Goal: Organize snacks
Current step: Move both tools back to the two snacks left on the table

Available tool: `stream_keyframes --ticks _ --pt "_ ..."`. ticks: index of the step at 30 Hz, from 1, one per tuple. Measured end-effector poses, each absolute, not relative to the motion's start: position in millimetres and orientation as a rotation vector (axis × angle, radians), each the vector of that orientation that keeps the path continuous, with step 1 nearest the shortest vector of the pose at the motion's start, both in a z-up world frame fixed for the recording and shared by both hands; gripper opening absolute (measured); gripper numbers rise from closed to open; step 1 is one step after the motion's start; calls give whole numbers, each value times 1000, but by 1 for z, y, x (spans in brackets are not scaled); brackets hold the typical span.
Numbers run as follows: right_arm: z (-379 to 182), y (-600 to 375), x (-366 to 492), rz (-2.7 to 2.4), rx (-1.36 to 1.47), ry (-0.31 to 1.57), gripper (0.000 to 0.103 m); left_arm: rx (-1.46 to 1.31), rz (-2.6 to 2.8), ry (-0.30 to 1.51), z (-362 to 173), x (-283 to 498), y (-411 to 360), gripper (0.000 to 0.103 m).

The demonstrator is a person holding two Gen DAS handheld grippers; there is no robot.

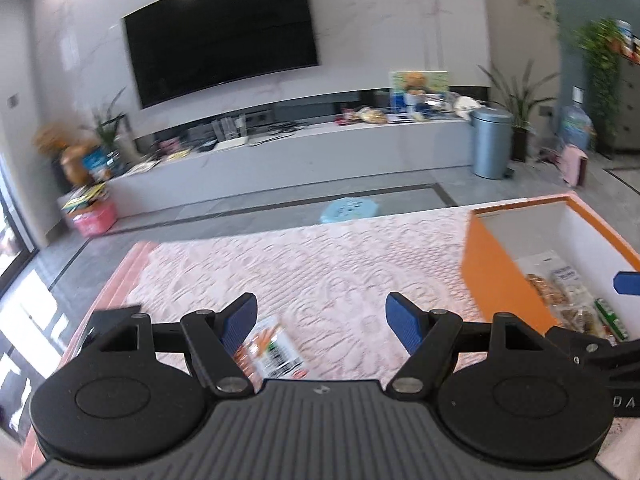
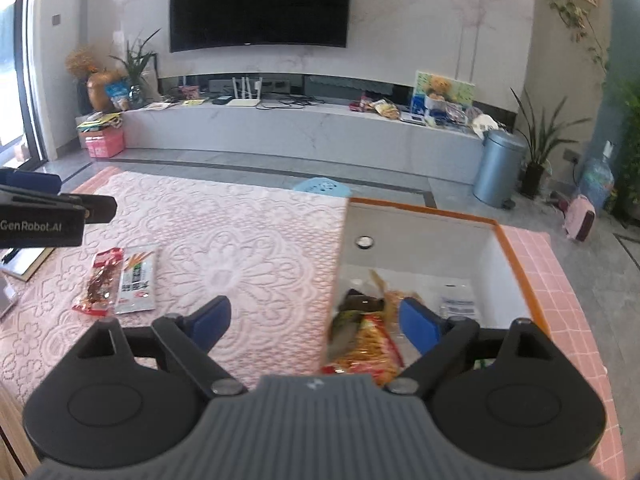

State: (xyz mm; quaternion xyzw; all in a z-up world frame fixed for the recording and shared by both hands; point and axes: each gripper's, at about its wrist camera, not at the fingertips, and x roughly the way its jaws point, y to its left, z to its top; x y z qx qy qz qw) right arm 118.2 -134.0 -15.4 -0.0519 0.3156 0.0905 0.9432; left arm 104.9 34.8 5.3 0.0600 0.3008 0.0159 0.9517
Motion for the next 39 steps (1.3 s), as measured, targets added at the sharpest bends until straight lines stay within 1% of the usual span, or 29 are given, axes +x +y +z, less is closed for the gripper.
stream_keyframes --ticks 4,8,11,17,22,32,39 --pt "-25 -110 111 207 -109 633 89 64 67 661 -5 98 61 86" --pt "-39 -89 113 254 -86 664 91 -10 128 701 -14 96 87 86" --pt "-50 -73 114 284 -85 662 91 -81 139 720 -20 94 109 84" --pt "-73 -41 127 350 -71 689 90 -141 168 776 -36 101 138 83" --pt "-88 -19 146 395 -60 729 88 -173 180 836 -52 121 152 83" --pt "-108 24 185 453 -81 763 88 -219 202 932 -81 174 163 82" --pt "-123 42 212 451 -86 773 88 -231 223 973 -105 195 170 83"
